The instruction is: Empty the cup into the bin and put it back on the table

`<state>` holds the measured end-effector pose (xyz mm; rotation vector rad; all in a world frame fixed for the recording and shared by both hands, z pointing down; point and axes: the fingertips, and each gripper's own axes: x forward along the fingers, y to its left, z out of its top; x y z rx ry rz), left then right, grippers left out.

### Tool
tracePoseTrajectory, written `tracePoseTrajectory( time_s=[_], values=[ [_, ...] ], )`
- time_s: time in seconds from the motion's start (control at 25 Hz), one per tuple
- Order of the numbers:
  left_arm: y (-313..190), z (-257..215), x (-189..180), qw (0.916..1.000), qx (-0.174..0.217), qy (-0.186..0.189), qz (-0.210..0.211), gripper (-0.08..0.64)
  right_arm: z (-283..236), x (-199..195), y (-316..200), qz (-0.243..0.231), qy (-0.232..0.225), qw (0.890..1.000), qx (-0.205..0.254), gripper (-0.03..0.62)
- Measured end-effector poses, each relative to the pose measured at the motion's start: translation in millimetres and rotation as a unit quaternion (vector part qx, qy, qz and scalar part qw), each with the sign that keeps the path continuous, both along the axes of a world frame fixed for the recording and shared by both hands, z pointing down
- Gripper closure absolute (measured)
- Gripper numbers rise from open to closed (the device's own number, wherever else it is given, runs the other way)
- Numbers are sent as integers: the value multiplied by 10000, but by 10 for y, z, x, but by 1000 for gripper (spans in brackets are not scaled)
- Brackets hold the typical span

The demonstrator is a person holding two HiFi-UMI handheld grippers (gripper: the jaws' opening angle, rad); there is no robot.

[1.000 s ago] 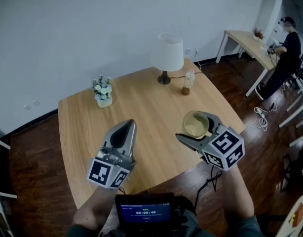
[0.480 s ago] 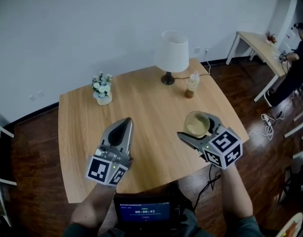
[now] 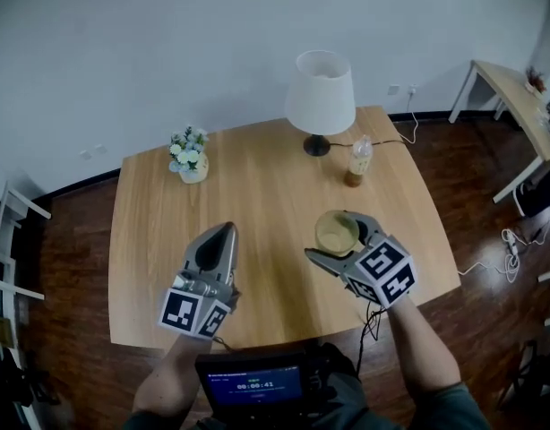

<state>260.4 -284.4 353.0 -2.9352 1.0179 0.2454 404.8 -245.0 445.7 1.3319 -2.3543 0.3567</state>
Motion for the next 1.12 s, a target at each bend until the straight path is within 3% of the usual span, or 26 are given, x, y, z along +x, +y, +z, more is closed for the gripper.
tracePoseTrajectory(
  time_s=[0.16,0.44,1.12],
  values=[
    [-44,123,29,9993,-106,-149,-331,558,191,63,-127,-151,-137,9997,-118,201],
    [-181,393,72,9979,-405,-321,-400,558,554,45,-308,-178,-203,9991,-335,201],
    [-522,825,365,9994,-319,-111,-7,558,1141,-9,-736,-123,-64,9985,-537,201]
  ],
)
